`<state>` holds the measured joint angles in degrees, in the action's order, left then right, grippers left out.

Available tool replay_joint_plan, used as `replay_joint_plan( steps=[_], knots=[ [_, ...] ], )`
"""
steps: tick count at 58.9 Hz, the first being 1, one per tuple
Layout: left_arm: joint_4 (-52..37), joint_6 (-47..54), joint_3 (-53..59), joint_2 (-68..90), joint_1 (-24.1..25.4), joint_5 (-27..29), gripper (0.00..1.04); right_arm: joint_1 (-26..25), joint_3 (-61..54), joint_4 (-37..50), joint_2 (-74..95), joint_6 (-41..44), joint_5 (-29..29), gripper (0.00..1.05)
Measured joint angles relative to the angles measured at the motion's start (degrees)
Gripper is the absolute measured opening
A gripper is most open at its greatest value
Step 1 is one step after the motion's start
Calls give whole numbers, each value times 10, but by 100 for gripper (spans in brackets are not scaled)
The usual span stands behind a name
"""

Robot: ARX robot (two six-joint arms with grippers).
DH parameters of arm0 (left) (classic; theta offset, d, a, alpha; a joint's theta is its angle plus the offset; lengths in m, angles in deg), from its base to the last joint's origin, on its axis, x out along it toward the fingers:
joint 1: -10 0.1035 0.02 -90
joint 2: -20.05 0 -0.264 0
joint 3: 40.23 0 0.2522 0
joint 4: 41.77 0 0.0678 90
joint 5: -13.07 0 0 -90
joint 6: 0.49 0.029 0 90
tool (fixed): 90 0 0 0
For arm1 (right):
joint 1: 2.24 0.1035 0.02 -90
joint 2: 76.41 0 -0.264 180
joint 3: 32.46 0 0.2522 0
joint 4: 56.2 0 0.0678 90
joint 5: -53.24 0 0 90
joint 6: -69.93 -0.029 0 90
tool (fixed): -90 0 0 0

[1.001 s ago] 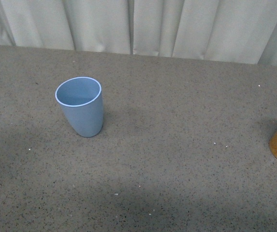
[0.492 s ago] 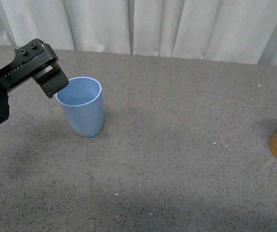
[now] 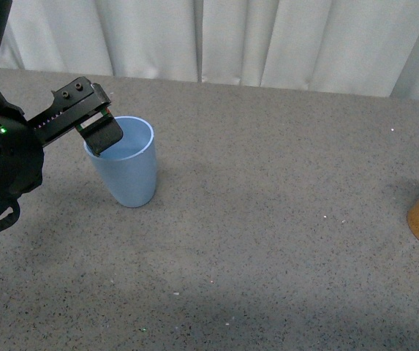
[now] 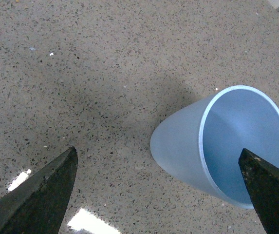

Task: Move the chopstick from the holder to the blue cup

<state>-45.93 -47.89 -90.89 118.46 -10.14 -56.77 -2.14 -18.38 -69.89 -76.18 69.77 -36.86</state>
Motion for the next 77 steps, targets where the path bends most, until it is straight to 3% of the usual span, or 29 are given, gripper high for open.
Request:
replay_joint_plan(
  steps=[49,77],
  knots=[
    [3,-5,-35,62,-6,-6,98,0,0,0,0,0,0,95],
    [-21,-2,-34,67,-24,-19,26,0,0,0,0,0,0,95]
  ],
)
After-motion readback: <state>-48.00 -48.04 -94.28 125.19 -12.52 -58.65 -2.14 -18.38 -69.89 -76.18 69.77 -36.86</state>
